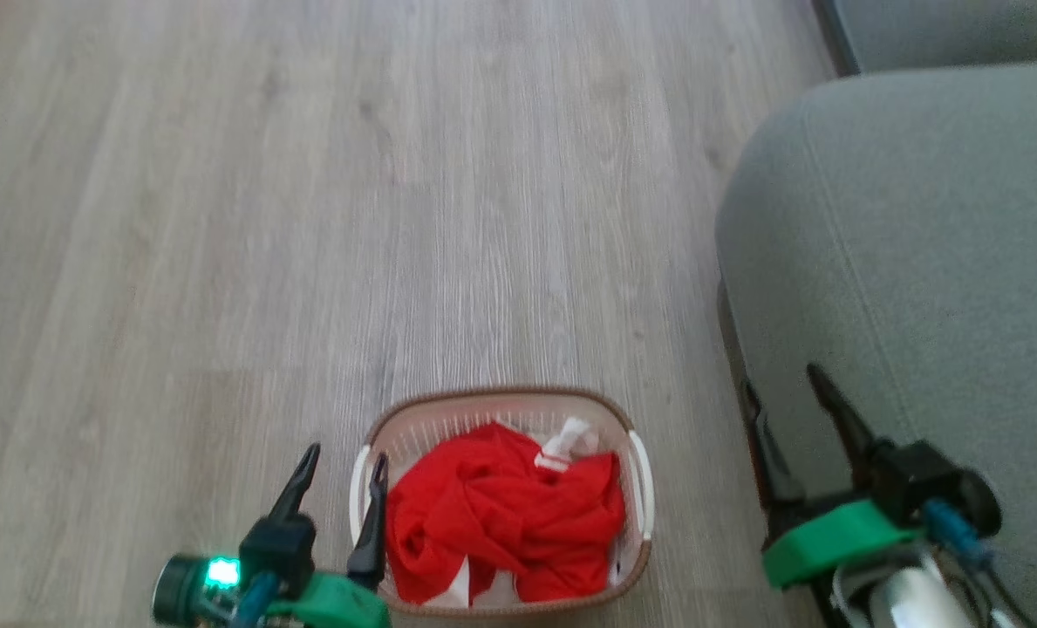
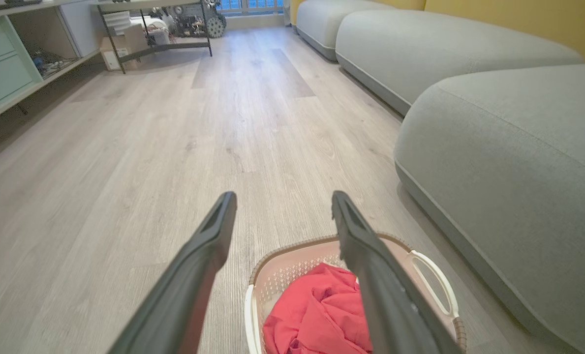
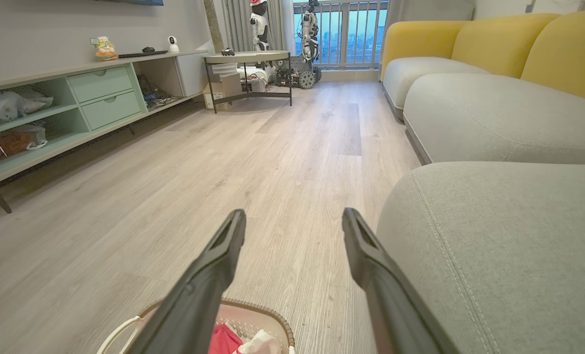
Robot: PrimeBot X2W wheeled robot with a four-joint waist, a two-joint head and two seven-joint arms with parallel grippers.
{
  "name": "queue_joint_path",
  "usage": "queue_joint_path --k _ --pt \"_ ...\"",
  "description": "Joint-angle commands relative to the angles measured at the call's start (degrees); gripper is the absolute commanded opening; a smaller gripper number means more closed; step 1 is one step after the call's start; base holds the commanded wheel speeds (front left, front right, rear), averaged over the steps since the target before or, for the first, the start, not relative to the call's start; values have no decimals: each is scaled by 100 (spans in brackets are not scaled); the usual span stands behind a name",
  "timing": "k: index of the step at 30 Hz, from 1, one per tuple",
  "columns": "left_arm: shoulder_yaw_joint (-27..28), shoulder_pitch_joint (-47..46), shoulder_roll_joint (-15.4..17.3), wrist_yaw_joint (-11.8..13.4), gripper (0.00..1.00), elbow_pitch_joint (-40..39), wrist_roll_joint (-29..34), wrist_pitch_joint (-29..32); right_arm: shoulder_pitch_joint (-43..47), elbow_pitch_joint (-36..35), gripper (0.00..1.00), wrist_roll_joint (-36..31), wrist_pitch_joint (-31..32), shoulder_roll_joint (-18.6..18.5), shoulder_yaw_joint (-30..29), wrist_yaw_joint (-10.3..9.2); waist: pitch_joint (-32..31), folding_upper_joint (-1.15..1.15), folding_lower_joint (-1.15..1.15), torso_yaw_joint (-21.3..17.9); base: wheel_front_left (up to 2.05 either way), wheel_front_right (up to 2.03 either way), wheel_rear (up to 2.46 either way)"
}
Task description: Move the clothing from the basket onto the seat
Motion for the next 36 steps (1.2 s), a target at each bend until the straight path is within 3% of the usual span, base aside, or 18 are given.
queue_joint_path --k 1,7,15,26,36 --pt "119 -466 39 -45 100 -6 64 -75 -426 -283 100 -45 -55 -70 70 -1 428 0 0 -85 0 0 0" --pt "-22 -1132 79 -167 100 735 197 -76 -846 -432 100 -95 -55 -70 -23 -1 1236 0 0 -224 0 0 0" --pt "-227 -2516 148 -289 100 2506 420 -76 -1709 -633 100 -34 -55 -70 -51 -1 2635 0 0 -601 0 0 0" --pt "-544 -3754 168 -354 100 4244 665 -72 -2280 -730 100 167 -55 -70 34 -1 3702 0 0 -937 0 0 0" --pt "-667 -4546 110 -256 100 5280 657 -51 -2528 -756 100 303 -55 -70 79 -1 4261 0 0 -1129 0 0 0"
